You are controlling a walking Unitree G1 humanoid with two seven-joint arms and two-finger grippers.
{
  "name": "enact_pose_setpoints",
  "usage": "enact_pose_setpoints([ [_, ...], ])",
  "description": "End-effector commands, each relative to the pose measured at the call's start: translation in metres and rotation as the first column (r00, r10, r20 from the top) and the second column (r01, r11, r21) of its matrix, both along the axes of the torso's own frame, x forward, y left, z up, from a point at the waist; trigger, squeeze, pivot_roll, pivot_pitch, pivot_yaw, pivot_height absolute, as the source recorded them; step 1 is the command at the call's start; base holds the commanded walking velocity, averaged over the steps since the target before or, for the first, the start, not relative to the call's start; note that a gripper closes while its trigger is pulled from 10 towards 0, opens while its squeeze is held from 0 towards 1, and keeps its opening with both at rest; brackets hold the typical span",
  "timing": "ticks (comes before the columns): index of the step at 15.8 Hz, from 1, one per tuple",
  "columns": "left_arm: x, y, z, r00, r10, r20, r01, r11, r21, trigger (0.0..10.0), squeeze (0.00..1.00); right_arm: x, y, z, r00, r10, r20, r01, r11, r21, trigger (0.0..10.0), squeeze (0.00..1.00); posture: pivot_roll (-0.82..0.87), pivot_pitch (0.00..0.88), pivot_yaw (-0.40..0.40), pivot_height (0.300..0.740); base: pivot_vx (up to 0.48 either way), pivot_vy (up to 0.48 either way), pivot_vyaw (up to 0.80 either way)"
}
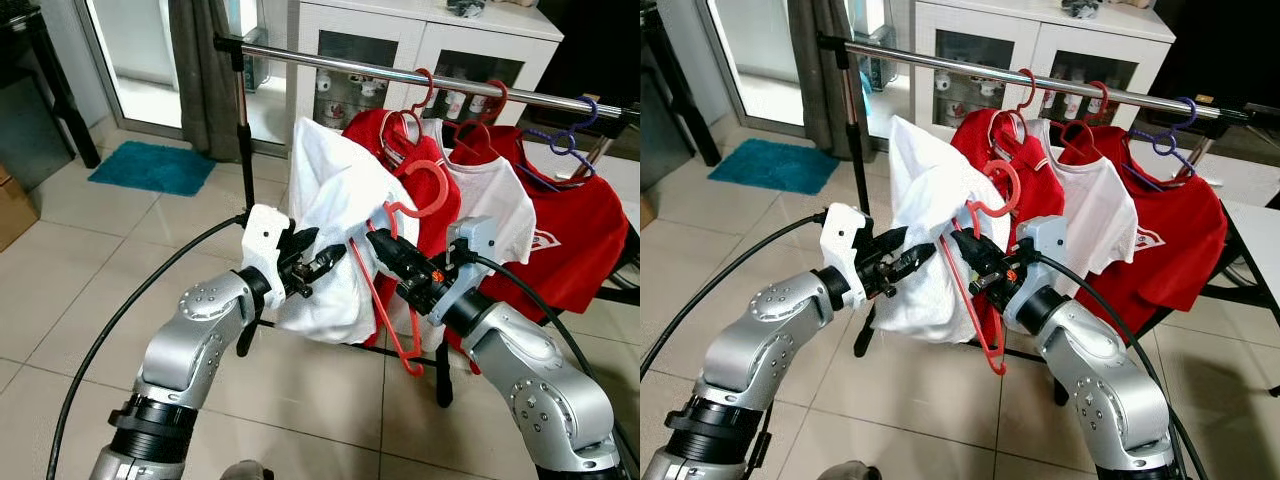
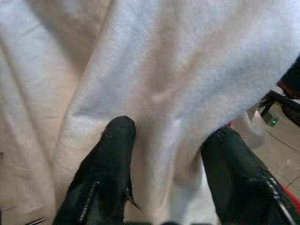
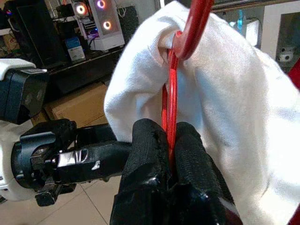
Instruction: Hang hanger
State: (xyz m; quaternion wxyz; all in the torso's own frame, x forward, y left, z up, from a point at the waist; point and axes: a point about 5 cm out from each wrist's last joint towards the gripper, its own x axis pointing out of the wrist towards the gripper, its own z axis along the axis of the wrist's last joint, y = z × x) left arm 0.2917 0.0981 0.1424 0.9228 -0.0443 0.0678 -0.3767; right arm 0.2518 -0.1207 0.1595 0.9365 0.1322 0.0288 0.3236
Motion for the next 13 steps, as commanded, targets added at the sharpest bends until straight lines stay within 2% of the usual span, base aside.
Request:
enact_pose_setpoints([
  [1,-0.001,-0.007,0.006,0.999,-0.051,0.019,0.052,0.998,-0.029,0.0,0.00,0.000,0.000,0.011,0.999,-0.001,0.043,0.001,1.000,0.007,10.0,0.00,0.01,0.000,-0.048,0.740,0.000,0.000,0.00],
  [4,-0.003,-0.007,0.006,0.997,-0.063,0.044,0.064,0.998,-0.018,0.0,0.00,0.001,-0.003,0.010,0.999,-0.017,0.032,0.017,1.000,0.000,10.0,0.00,0.00,0.000,-0.050,0.740,0.000,0.000,0.00],
  [8,-0.005,0.007,0.005,0.998,-0.059,0.025,0.058,0.998,0.025,0.0,0.00,0.003,-0.006,0.007,0.998,-0.052,0.017,0.052,0.999,-0.002,10.0,0.00,0.01,0.000,-0.045,0.740,0.000,0.000,0.00],
  [11,-0.008,0.022,0.020,0.995,-0.087,0.038,0.086,0.996,0.039,0.0,0.00,0.005,-0.011,0.004,0.996,-0.093,0.004,0.093,0.996,-0.015,10.0,0.00,0.01,0.000,-0.042,0.740,0.000,0.000,0.00],
  [13,-0.007,0.037,0.040,0.994,-0.089,0.060,0.088,0.996,0.026,0.0,0.00,0.007,-0.016,-0.002,0.992,-0.128,-0.016,0.126,0.990,-0.061,10.0,0.00,0.02,0.000,-0.041,0.740,0.000,0.000,0.00],
])
